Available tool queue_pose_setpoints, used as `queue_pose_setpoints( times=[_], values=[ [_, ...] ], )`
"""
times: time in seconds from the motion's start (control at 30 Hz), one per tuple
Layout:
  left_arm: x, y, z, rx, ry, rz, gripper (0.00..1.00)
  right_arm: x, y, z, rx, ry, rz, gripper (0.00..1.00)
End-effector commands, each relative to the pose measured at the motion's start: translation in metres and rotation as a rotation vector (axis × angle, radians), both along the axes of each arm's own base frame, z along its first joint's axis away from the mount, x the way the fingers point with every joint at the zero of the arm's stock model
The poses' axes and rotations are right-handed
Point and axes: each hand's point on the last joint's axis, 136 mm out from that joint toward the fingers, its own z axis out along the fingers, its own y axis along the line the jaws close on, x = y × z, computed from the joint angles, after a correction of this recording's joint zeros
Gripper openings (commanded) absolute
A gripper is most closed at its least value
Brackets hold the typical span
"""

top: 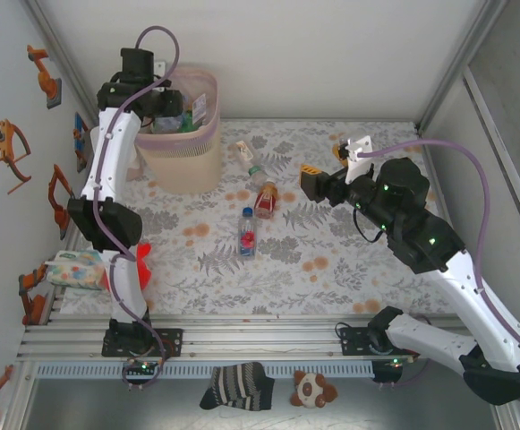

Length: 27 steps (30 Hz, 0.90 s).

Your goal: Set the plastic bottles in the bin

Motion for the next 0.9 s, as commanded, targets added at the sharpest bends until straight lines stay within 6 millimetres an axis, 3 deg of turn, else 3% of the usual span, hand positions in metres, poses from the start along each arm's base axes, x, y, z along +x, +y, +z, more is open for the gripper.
queue_pose_setpoints(
  times=[0.0,0.2,0.3,0.4,0.6,0.87],
  values=[
    [0.002,-0.006,-0.026,-0.016,0.071,-0.016,0.50,-0.002,-0.005,0.009,0.021,-0.026,-0.016,0.82],
    [0.014,-0.010,-0.040,-0.040,0.086,-0.022,0.48,-0.004,-0.008,0.010,0.017,-0.031,-0.020,0.82],
    [0.017,-0.016,-0.029,-0.067,0.055,-0.041,0.51,-0.004,-0.009,0.011,0.017,-0.033,-0.022,0.82],
    [0.015,-0.020,-0.005,-0.086,0.000,-0.055,0.63,-0.004,-0.009,0.012,0.016,-0.035,-0.022,0.82],
    [-0.016,-0.027,0.029,-0.098,-0.031,-0.096,0.69,-0.003,-0.009,0.010,0.012,-0.034,-0.026,0.82],
    [-0.057,-0.029,0.018,-0.062,0.034,-0.111,0.69,0.002,-0.001,0.006,0.006,-0.025,-0.008,0.82]
  ],
)
